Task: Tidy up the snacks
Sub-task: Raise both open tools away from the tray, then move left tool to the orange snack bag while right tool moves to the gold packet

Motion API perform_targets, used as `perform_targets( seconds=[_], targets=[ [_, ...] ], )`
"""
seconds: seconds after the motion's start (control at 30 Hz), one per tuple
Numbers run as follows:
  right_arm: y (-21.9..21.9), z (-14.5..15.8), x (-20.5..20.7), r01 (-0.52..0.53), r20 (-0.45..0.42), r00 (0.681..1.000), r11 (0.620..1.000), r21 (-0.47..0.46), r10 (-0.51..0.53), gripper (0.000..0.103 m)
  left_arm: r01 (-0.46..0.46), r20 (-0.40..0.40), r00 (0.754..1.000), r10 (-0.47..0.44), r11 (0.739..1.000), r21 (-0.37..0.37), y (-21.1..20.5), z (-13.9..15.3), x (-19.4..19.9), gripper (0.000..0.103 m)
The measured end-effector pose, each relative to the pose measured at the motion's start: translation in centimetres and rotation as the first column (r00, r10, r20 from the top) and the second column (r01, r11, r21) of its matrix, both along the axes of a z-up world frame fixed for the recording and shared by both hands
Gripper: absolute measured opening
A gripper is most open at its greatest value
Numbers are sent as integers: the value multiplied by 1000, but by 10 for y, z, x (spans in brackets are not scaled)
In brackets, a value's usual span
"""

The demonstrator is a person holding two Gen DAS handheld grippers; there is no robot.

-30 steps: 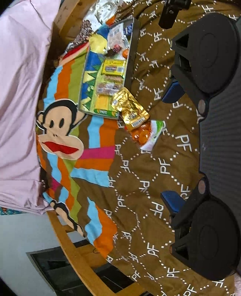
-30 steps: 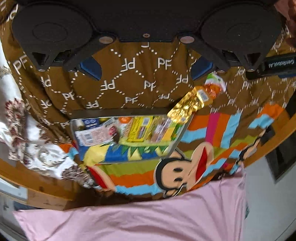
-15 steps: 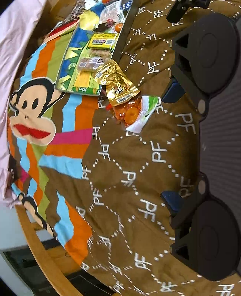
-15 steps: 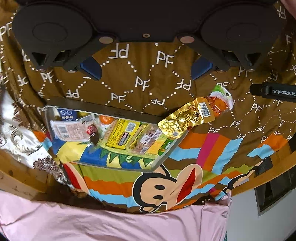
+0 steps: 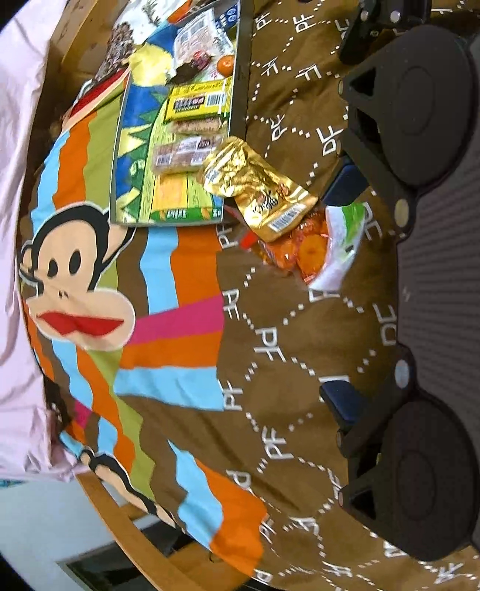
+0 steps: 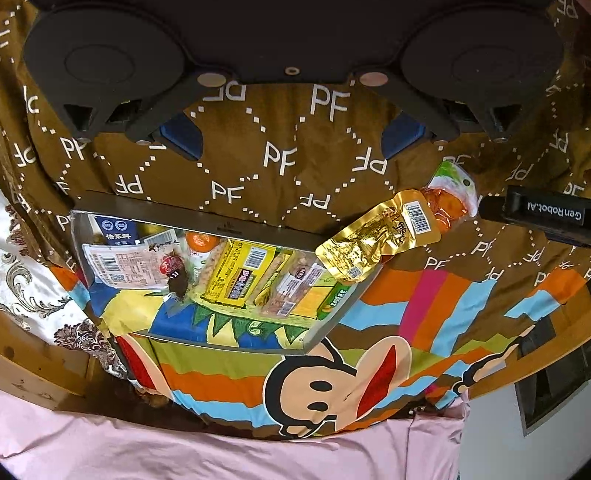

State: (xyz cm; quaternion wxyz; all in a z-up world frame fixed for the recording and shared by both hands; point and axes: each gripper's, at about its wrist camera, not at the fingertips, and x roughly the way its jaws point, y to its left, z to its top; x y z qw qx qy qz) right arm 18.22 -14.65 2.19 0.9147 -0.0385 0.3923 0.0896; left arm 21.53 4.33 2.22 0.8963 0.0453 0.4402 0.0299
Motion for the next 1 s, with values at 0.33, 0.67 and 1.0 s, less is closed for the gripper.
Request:
perform_targets(
  seconds=[0.33,0.67,1.0],
  targets=[
    [7,-16,25,20,-29,999,998,-56,-21,102,21,-23,1000,-20,999,30,-2,-15,9,103],
    [-5,-23,50,118,-102,988,993,2,-117,102,42,24,999,-43,997,58,-1,-27,14,103],
    [28,-9,91,89,-131,988,994,69,-79,102,48,21,999,-47,999,-18,9,-37,21,103]
  ],
)
